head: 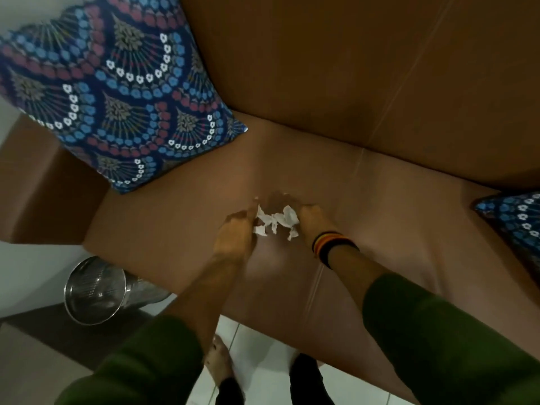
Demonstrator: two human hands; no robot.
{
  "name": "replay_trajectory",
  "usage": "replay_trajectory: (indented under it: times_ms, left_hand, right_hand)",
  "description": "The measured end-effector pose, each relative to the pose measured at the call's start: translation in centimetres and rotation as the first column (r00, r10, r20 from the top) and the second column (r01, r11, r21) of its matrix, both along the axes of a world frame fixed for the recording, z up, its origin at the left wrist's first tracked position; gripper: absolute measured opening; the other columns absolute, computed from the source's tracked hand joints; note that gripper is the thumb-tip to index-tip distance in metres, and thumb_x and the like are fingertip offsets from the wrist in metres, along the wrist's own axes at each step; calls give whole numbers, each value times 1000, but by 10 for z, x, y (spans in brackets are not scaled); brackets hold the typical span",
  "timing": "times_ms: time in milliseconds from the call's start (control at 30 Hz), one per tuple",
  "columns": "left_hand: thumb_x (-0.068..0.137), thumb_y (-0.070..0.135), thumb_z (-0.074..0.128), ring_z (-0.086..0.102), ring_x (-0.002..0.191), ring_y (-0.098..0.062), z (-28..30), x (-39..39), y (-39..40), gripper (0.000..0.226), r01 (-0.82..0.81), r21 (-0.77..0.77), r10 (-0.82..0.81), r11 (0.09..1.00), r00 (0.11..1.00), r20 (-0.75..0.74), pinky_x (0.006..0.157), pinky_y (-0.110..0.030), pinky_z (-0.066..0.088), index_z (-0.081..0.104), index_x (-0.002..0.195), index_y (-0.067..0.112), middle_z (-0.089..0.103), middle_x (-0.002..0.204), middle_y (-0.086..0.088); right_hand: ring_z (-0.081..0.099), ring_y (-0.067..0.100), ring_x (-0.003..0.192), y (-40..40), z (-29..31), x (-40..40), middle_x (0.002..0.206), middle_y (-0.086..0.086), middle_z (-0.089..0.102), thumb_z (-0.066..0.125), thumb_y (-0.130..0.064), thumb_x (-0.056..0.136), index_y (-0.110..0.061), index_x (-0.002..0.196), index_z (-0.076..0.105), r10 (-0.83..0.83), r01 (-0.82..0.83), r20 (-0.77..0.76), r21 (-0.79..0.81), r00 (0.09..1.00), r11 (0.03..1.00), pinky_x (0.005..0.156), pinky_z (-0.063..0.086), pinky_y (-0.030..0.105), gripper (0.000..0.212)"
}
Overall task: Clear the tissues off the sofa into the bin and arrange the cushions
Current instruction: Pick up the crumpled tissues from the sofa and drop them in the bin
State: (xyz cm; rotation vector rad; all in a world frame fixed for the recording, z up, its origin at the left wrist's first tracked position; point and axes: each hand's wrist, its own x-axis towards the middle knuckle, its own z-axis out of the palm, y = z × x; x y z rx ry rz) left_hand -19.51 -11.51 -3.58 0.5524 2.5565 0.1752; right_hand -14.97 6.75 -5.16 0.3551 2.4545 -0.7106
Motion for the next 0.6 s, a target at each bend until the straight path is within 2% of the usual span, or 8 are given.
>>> replay_trajectory:
  times_ms: [67, 133, 233, 300, 367, 433, 500, 600]
  left_hand:
    - [92, 5, 59, 65, 118, -34, -12, -7, -2, 62, 2, 48, -2, 999, 1000, -9, 96, -44, 55, 47, 150, 21, 66, 133, -9]
    - [93, 5, 60, 68, 113, -34, -16, -7, -6, 42, 39, 57, -38, 998, 999, -16, 94, -44, 56, 63, 133, 16, 66, 131, -9]
    - [94, 14, 60, 69, 105, -35, -11, 6, -23, 23, 94, 66, -94, 993, 996, 8, 87, -43, 53, 72, 114, 11, 68, 121, -12]
    - [95, 17, 61, 71, 103, -35, -2, 15, -44, 23, 13, 131, -14, 991, 1000, 1, 83, -40, 53, 74, 114, 14, 69, 121, -9]
    - [95, 13, 60, 72, 103, -33, 8, 21, -73, 30, -108, 218, 115, 970, 993, -17, 85, -37, 55, 73, 121, 18, 69, 129, -4]
    - [95, 11, 62, 73, 101, -30, 18, 20, -111, 28, -203, 260, 216, 944, 976, -21, 86, -34, 55, 75, 118, 17, 70, 130, -1]
    - [95, 9, 62, 75, 92, -30, 25, 15, -157, 20, -278, 252, 291, 927, 956, -15, 81, -31, 57, 78, 107, 13, 75, 116, -4]
    - [96, 5, 60, 73, 80, -27, 34, 7, -233, 18, -411, 261, 429, 874, 903, -14, 74, -35, 59, 77, 93, 6, 77, 96, -10]
  right_hand:
    - [68, 33, 104, -7, -7, -4, 116, 17, 70, 57, -7, 97, -7, 122, 67, -7, 5, 21, 87, 1000, 996, 91, 55, 39, 27]
    - [68, 35, 101, -13, -5, 10, 110, 18, 72, 58, -10, 94, -6, 110, 72, -71, 72, -19, 83, 997, 994, 86, 56, 39, 22]
    - [69, 36, 96, -26, 11, 48, 104, 17, 74, 62, -11, 90, -9, 103, 76, -238, 241, -79, 37, 968, 970, 83, 57, 40, 19]
    - [70, 33, 96, -39, 25, 70, 105, 13, 75, 66, -9, 85, -13, 100, 76, -324, 327, -109, 6, 940, 945, 85, 57, 39, 19]
    - [71, 27, 92, -57, 35, 78, 101, 4, 76, 66, -9, 81, -21, 94, 77, -374, 374, -97, -21, 922, 927, 82, 56, 31, 20]
    - [72, 23, 89, -85, 44, 71, 98, -1, 78, 69, -13, 79, -23, 92, 79, -394, 393, -99, -30, 914, 919, 78, 52, 24, 19]
    - [72, 21, 88, -124, 51, 53, 100, -5, 79, 71, -17, 80, -24, 94, 80, -382, 378, -111, -53, 917, 924, 81, 55, 25, 19]
    - [73, 21, 86, -199, 55, 17, 97, -5, 80, 72, -19, 80, -26, 97, 79, -336, 323, -128, -108, 933, 940, 83, 59, 33, 20]
